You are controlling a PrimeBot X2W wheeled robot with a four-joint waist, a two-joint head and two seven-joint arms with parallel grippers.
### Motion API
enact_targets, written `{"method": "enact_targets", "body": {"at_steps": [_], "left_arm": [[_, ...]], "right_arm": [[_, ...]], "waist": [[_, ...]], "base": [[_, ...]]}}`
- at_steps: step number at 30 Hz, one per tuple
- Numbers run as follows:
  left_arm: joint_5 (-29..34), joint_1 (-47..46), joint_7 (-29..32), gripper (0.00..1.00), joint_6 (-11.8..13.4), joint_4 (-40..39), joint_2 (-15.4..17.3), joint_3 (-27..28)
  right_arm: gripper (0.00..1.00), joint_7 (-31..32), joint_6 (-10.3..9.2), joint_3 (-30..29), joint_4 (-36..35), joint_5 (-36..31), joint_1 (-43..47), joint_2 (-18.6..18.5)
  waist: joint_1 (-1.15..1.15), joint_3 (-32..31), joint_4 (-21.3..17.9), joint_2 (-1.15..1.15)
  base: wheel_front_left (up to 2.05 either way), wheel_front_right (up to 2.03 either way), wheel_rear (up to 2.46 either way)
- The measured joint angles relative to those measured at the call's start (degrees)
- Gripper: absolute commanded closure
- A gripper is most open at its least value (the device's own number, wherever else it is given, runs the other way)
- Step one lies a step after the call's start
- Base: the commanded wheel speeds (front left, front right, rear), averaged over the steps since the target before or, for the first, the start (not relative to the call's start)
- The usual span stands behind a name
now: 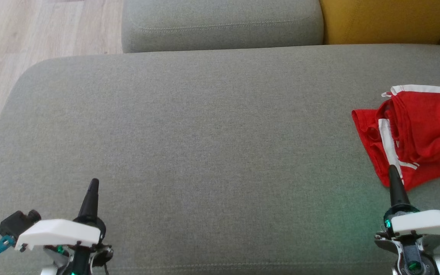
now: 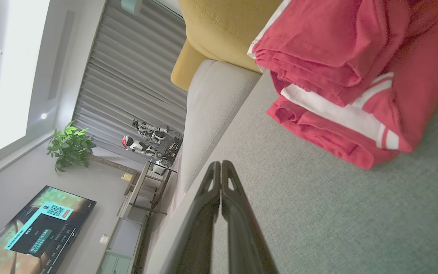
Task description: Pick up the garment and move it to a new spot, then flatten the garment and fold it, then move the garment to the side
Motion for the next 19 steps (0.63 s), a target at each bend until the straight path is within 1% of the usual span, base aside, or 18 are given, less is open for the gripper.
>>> {"method": "enact_targets", "body": {"at_steps": [19], "left_arm": [[-11.17, -0.96, 3.01, 1.00, -1.86, 0.78, -1.79, 3.80]], "right_arm": [[1.00, 0.69, 0.00, -1.08, 1.67, 12.98, -1.08, 0.00]], "waist": [[0.00, -0.07, 0.03, 0.00]], "base": [[0.00, 0.00, 0.00]]}}
